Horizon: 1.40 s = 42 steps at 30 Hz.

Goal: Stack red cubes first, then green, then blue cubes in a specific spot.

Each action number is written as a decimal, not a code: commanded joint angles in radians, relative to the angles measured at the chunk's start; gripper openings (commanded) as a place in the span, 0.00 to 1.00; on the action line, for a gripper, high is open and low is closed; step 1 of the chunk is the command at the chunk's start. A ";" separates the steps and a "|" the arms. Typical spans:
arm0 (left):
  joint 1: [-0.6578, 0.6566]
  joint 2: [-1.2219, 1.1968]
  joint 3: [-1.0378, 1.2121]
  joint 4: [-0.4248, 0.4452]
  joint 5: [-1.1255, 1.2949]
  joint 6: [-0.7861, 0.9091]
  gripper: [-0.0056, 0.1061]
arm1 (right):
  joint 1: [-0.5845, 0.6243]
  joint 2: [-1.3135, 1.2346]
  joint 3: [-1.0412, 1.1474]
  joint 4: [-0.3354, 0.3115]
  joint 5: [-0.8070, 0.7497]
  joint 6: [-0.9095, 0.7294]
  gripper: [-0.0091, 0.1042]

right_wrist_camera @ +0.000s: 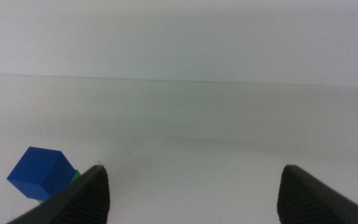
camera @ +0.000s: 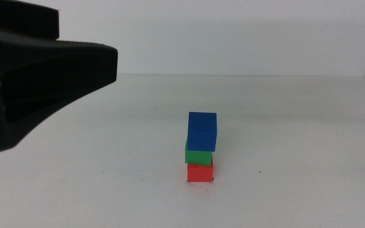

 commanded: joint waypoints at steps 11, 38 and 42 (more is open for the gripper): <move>0.014 -0.064 0.143 0.156 -0.127 0.000 0.89 | -0.006 -0.012 0.028 -0.012 -0.034 -0.011 0.90; 0.666 -0.764 1.141 0.078 -0.540 0.000 0.89 | -0.114 -0.709 0.892 -0.214 -0.473 -0.009 0.90; 0.666 -0.764 1.141 0.074 -0.552 0.000 0.89 | -0.114 -0.739 0.892 -0.207 -0.496 -0.009 0.90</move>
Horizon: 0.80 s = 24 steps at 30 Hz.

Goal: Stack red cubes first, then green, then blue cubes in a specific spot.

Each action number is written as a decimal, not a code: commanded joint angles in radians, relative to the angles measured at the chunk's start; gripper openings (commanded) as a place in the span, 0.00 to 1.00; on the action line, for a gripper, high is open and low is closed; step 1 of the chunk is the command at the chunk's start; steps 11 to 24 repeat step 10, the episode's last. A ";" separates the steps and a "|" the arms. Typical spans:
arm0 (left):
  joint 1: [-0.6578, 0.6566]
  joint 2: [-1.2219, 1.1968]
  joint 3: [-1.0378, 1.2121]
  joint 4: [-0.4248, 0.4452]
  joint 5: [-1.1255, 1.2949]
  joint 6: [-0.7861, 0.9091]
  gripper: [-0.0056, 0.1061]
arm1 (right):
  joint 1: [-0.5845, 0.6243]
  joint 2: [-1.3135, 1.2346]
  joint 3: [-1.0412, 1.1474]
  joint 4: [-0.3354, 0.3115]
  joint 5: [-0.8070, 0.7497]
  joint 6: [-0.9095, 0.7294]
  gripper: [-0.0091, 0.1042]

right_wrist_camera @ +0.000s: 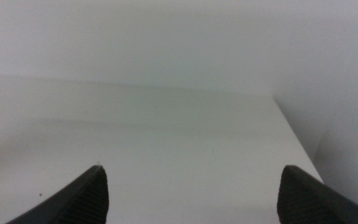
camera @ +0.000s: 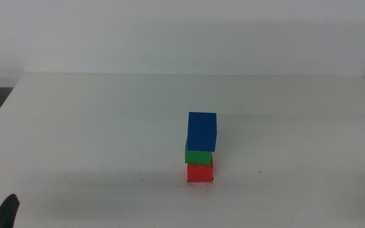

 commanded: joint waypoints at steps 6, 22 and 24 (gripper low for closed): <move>0.001 -0.004 0.000 -0.010 -0.024 -0.002 0.89 | -0.009 -0.006 0.004 -0.010 -0.036 -0.009 0.90; 0.001 -0.004 0.000 -0.010 -0.024 -0.002 0.89 | -0.009 -0.006 0.004 -0.010 -0.036 -0.011 0.90; 0.001 -0.004 0.000 -0.010 -0.024 -0.002 0.89 | -0.009 -0.006 0.004 -0.010 -0.036 -0.011 0.90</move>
